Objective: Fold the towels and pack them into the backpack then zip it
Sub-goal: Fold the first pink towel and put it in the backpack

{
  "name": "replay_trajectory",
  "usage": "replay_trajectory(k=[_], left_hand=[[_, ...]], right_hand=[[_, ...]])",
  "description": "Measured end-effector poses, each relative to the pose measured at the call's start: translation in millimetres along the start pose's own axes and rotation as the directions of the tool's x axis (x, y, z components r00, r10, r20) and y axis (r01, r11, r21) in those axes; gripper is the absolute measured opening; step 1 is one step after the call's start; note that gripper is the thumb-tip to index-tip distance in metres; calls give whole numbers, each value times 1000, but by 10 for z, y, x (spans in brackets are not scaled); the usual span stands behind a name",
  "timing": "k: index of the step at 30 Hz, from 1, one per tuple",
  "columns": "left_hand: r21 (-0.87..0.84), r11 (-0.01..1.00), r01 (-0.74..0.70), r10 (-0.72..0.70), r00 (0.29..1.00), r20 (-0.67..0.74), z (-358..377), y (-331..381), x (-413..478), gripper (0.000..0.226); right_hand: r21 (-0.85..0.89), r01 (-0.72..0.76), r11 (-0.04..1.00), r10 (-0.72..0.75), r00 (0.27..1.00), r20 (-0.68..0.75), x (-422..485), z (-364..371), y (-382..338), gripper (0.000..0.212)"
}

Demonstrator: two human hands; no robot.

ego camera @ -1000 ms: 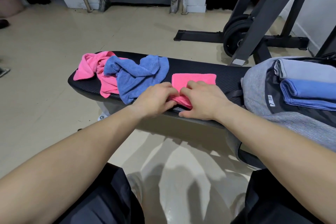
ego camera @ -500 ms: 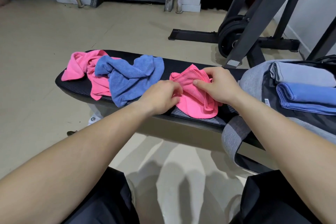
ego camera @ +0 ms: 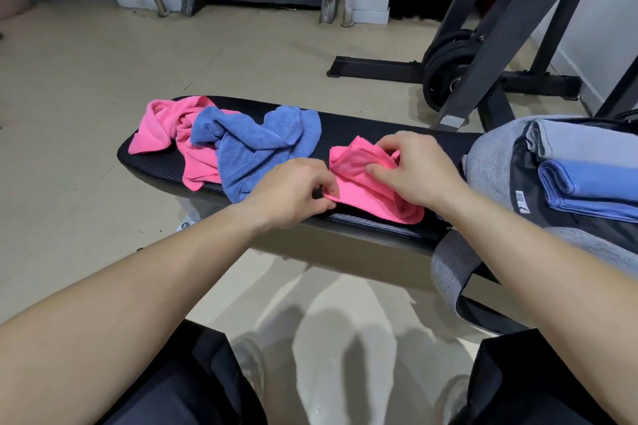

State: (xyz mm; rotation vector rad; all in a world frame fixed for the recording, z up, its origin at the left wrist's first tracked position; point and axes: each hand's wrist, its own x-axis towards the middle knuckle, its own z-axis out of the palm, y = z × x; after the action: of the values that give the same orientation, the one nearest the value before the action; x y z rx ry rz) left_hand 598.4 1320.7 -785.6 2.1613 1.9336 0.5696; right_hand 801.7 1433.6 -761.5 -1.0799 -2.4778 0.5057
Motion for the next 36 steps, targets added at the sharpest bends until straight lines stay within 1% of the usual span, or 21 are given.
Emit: replay_trajectory(k=[3, 6, 8, 10, 12, 14, 16, 17, 18, 19, 20, 21, 22, 24, 26, 28, 30, 31, 32, 34, 36], left_hand=[[57, 998, -34, 43, 984, -173, -32, 8, -40, 8], [82, 996, -42, 64, 954, -293, -31, 56, -39, 6], [2, 999, -51, 49, 954, -295, -16, 93, -30, 9], [-132, 989, -67, 32, 967, -253, -16, 132, -12, 16], [-202, 977, -70, 23, 974, -224, -18, 163, 20, 19], [-218, 974, -63, 8, 969, -245, -41, 203, 56, 20], [-243, 968, -58, -18, 955, -297, -69, 237, 94, 19], [-257, 965, -49, -38, 946, -323, -93, 259, 114, 18], [-271, 962, -35, -63, 936, -345, -118, 273, 140, 18], [-290, 957, -23, -87, 930, -358, -142, 281, 166, 19], [-307, 952, -14, -102, 927, -360, -169, 291, 191, 25], [-308, 951, -16, -102, 927, -362, -198, 295, 216, 34], [-287, 958, -24, -86, 927, -366, -224, 297, 244, 41], [-223, 974, -25, -66, 919, -390, -282, 294, 306, 38], [-198, 980, 3, -89, 899, -428, -344, 288, 378, 28], [-199, 979, 40, -127, 886, -445, -386, 294, 460, 24], [-202, 977, 61, -147, 884, -444, -395, 311, 560, 22], [-213, 975, 60, -153, 881, -448, -397, 320, 617, 21], [-227, 973, 50, -153, 873, -463, -402, 336, 675, 21], [-269, 963, 19, -160, 844, -512, -450, 379, 794, 21], [-292, 956, 9, -173, 821, -543, -486, 419, 882, 22]], right_hand=[[-170, 96, 981, -84, 994, 74, -61, 113, -125, 23], [-169, 121, 978, -98, 985, 140, -112, 190, -171, 27], [-161, 132, 978, -105, 981, 165, -132, 214, -186, 33], [-125, 130, 984, -107, 979, 172, -136, 210, -191, 40], [-63, 127, 990, -114, 977, 178, -147, 169, -199, 39], [19, 122, 992, -123, 976, 179, -164, 92, -186, 32], [132, 71, 989, -98, 973, 211, -197, -34, -173, 15], [143, 49, 989, -81, 970, 230, -213, -89, -155, 19], [105, 41, 994, -65, 969, 240, -238, -147, -140, 37], [15, 44, 999, -46, 970, 237, -263, -180, -118, 55], [-80, 49, 996, -31, 977, 210, -282, -194, -102, 64], [-128, 47, 991, -25, 985, 169, -290, -204, -85, 62], [-121, 26, 992, -10, 992, 127, -286, -228, -74, 54], [-34, 19, 999, -17, 997, 74, -263, -336, -33, 44], [29, 50, 998, -53, 993, 109, -213, -509, -13, 31], [9, 86, 996, -86, 982, 167, -152, -683, -3, 5], [-35, 93, 995, -85, 980, 177, -63, -806, 3, 27], [-66, 83, 994, -70, 982, 173, -12, -856, 2, 31], [-88, 83, 993, -69, 986, 154, 46, -894, 22, 28], [-156, 60, 986, -53, 997, 50, 152, -975, 40, 10], [-186, 15, 982, -32, 995, -92, 216, -988, 85, 22]])
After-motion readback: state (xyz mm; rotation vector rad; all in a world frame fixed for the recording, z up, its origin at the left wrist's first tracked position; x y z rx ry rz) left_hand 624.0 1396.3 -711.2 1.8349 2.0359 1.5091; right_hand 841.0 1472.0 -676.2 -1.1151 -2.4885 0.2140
